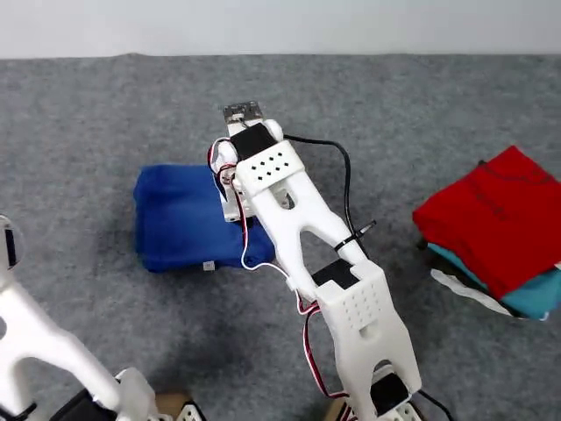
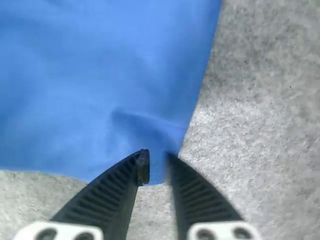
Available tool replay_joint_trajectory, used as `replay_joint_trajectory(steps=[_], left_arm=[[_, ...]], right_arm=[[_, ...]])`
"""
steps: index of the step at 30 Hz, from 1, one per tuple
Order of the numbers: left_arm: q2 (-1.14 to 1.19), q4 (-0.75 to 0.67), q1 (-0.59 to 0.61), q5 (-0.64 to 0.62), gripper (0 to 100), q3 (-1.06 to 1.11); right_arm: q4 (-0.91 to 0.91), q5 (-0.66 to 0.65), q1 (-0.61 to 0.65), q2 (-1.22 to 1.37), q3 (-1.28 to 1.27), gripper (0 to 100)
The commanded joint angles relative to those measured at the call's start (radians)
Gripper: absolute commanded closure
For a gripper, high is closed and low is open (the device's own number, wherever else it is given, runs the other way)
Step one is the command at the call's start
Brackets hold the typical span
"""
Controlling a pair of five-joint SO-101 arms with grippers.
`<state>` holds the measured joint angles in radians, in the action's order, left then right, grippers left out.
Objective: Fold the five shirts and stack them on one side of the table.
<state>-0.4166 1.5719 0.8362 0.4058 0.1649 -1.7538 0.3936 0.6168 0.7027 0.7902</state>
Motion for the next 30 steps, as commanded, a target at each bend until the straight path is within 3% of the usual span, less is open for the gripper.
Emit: replay_joint_trajectory(steps=[1, 5, 13, 19, 25, 28, 30], left_arm=[[-0.032, 0.002, 0.006, -0.008, 99, -0.001], [-0.032, 0.002, 0.006, -0.008, 99, -0.001], [-0.032, 0.002, 0.006, -0.008, 99, 0.010], [-0.034, 0.002, 0.008, -0.008, 99, 0.044], [-0.034, -0.002, 0.008, -0.008, 99, 0.045], [-0.034, -0.002, 0.008, -0.008, 99, 0.045], [-0.034, -0.003, 0.008, -0.008, 99, 0.045]], right_arm=[[-0.039, 0.098, 0.012, -0.036, 0.008, 71.2], [-0.015, 0.132, 0.050, 0.019, 0.011, 61.9], [0.093, 0.133, 0.127, 0.127, 0.011, 61.9], [0.087, 0.135, 0.110, 0.245, 0.011, 62.9], [0.085, 0.126, 0.104, 0.289, 0.011, 86.1], [0.062, 0.055, 0.102, 0.283, 0.011, 97.5], [0.021, 0.021, 0.099, 0.282, 0.011, 98.8]])
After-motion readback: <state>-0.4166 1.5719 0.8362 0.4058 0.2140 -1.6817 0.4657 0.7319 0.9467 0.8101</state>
